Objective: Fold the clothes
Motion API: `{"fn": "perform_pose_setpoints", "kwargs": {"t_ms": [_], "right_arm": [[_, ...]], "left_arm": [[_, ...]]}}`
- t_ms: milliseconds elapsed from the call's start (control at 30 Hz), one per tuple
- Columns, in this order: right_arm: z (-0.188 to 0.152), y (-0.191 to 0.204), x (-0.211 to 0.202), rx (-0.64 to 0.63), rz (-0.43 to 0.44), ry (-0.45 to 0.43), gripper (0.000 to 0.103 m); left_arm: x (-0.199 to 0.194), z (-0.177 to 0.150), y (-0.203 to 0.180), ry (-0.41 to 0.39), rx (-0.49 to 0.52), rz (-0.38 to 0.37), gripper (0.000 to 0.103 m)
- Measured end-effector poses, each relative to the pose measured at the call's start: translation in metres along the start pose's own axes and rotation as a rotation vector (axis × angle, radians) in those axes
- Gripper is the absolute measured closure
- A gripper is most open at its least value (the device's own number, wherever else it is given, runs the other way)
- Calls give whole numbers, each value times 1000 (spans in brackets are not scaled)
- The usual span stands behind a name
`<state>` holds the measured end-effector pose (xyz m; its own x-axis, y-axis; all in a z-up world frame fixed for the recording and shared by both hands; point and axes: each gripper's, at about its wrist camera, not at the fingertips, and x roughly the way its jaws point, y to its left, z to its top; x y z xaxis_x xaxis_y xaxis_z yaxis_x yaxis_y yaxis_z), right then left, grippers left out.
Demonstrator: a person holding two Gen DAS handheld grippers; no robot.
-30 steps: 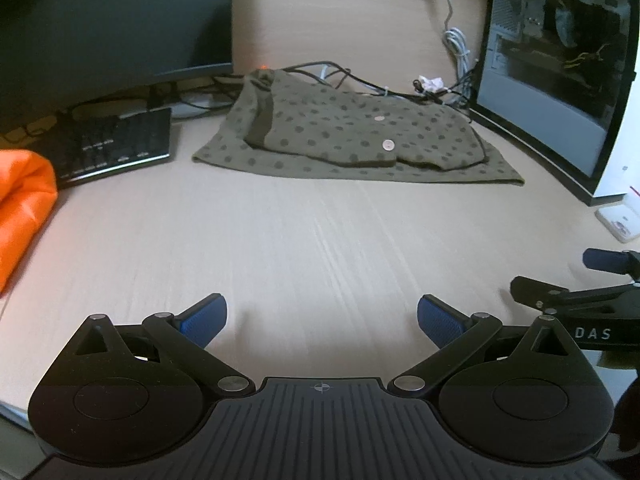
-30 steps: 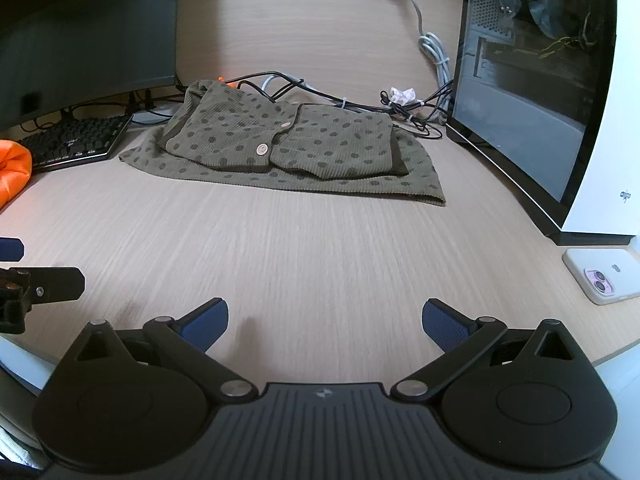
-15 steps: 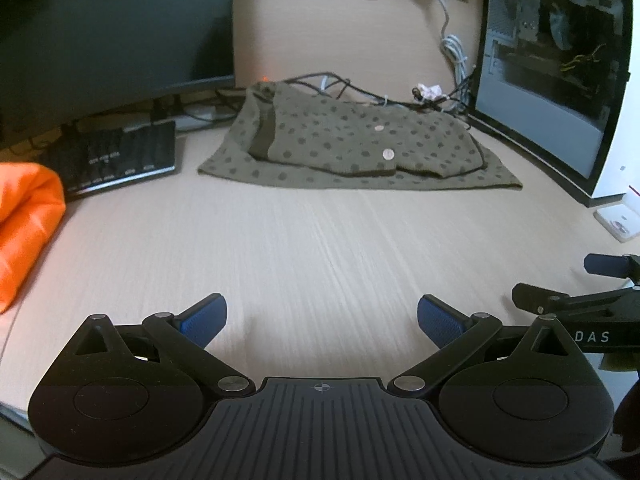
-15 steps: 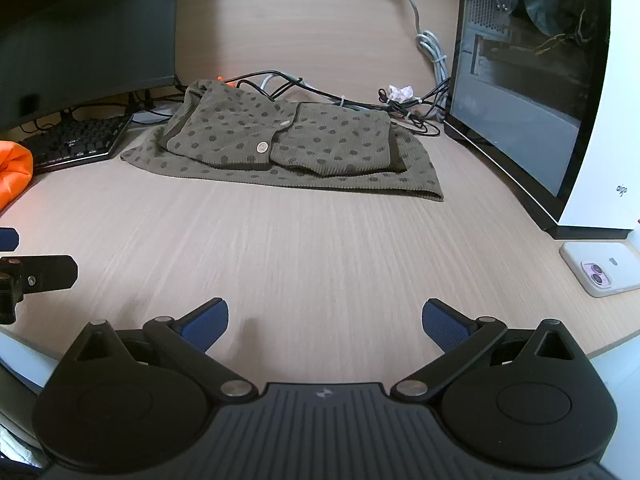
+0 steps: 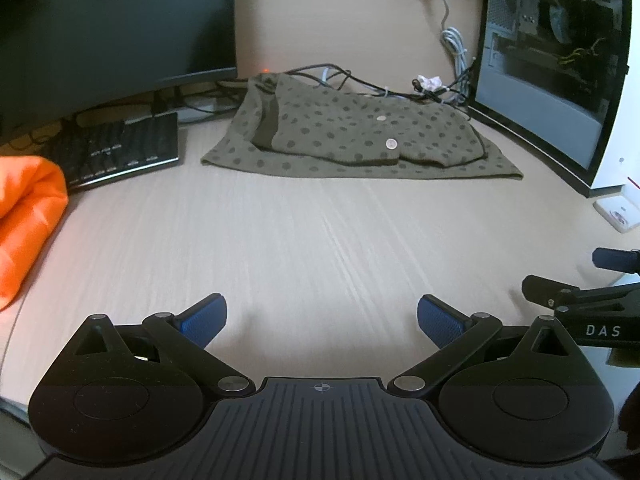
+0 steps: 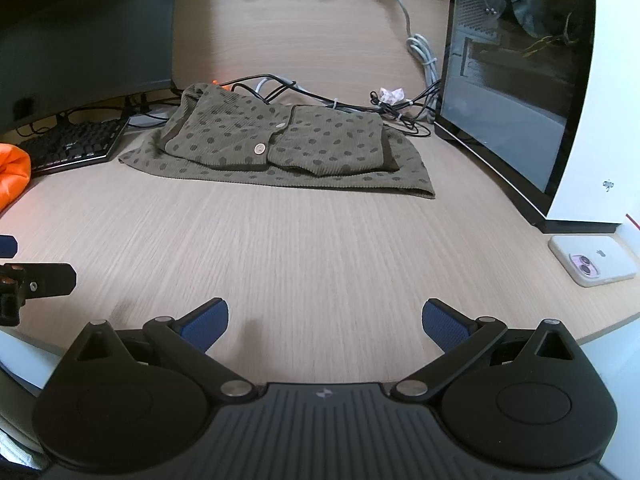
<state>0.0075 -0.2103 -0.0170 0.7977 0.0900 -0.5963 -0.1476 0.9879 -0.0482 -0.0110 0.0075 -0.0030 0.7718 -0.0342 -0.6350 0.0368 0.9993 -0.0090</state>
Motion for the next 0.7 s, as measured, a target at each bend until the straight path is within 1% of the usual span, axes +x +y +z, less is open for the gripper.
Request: {"fn": "perform_pose_setpoints", "kwargs": {"t_ms": [267,400,533,700], "right_arm": [[-1,4,-13,-14,-35,2,0],[-1,5,-17,-15,-53,12,0],[-2,6,-18,-4,-67,15,0],[1,7,-16,-25,-74,17,0]], "left_arm": [[-2,1,8,17,11,-14,0],[-3,6,14,21,-10,-27,0],[-3,5,13,31,10,-28,0],[1,0,13,58,21,-42,0]]}}
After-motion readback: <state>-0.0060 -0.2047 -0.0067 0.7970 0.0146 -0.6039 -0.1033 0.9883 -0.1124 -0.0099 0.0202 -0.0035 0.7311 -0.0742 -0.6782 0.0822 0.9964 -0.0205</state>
